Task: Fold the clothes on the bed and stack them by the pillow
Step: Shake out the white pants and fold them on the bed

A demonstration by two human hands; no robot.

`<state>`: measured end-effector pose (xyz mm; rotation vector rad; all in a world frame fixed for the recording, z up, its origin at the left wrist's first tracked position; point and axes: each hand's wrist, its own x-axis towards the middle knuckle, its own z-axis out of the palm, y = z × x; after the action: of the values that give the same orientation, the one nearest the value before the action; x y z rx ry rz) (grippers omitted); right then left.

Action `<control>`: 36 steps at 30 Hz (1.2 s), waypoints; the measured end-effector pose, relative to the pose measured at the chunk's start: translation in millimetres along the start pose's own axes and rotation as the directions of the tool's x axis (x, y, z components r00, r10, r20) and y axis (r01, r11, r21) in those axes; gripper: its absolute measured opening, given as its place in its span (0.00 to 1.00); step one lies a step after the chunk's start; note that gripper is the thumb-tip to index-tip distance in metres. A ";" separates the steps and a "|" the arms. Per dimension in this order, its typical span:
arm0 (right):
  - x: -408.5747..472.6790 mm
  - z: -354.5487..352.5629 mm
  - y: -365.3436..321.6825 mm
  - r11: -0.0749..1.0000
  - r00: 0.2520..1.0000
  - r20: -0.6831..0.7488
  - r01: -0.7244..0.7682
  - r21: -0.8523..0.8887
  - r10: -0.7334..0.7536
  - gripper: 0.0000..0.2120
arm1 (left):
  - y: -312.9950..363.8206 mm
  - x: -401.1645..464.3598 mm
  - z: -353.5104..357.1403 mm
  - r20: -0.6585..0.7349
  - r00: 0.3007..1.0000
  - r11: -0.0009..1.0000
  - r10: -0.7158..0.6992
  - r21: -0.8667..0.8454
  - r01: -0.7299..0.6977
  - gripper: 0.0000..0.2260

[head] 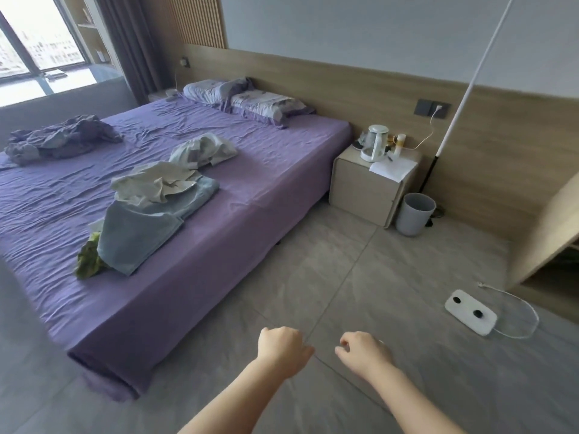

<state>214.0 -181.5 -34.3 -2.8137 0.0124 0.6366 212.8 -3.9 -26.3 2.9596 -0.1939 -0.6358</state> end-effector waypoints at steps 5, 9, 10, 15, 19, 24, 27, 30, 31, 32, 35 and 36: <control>29.0 -7.8 -10.4 0.998 0.999 0.011 -0.051 0.025 0.051 0.15 | -7.7 39.3 -6.5 0.031 0.999 0.999 0.038 0.003 -0.038 0.18; 54.2 -22.4 -9.9 0.998 0.998 0.025 -0.063 0.027 0.063 0.15 | -2.7 70.3 -16.3 0.070 0.996 0.998 0.052 0.018 -0.053 0.18; 62.1 -26.2 -8.7 0.998 0.998 0.028 -0.060 0.027 0.059 0.15 | -0.5 79.3 -18.8 0.081 0.995 0.998 0.053 0.026 -0.055 0.18; 115.6 -49.5 12.2 1.000 0.998 0.051 -0.023 0.019 0.022 0.16 | 18.9 137.1 -37.0 0.095 0.995 0.998 0.041 0.044 -0.046 0.19; 167.3 -81.6 40.8 1.000 0.998 0.060 0.003 0.020 -0.005 0.16 | 43.8 188.1 -60.3 0.093 0.996 0.999 -0.003 0.033 0.000 0.19; 234.0 -129.4 73.4 0.998 0.996 0.065 0.058 -0.009 -0.057 0.16 | 77.9 249.2 -94.7 0.056 0.997 0.999 -0.053 0.008 0.053 0.18; 265.7 -151.9 83.1 0.996 0.994 0.074 0.088 -0.030 -0.085 0.16 | 87.8 276.8 -108.6 0.059 0.992 0.993 -0.110 -0.027 0.112 0.19; 292.0 -166.7 87.2 0.993 0.991 0.088 0.109 -0.038 -0.105 0.16 | 90.6 300.3 -119.0 0.065 0.986 0.986 -0.156 -0.042 0.159 0.19; 301.0 -170.3 87.6 0.993 0.990 0.091 0.114 -0.038 -0.111 0.16 | 90.2 308.9 -122.3 0.062 0.984 0.985 -0.166 -0.045 0.169 0.20; 311.0 -173.4 87.7 0.992 0.989 0.091 0.120 -0.039 -0.116 0.16 | 89.2 318.4 -125.7 0.059 0.983 0.983 -0.174 -0.049 0.177 0.20; 344.6 -182.4 84.3 0.992 0.988 0.092 0.125 -0.036 -0.121 0.17 | 82.3 351.1 -137.0 0.067 0.980 0.981 -0.185 -0.052 0.189 0.20; 356.5 -185.6 82.1 0.992 0.989 0.091 0.123 -0.030 -0.120 0.17 | 78.9 362.8 -141.3 0.068 0.980 0.981 -0.185 -0.053 0.189 0.20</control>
<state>609.5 -290.2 -44.1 -2.7905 -0.1866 0.7390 591.5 -123.9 -33.2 2.9249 0.0991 -0.7431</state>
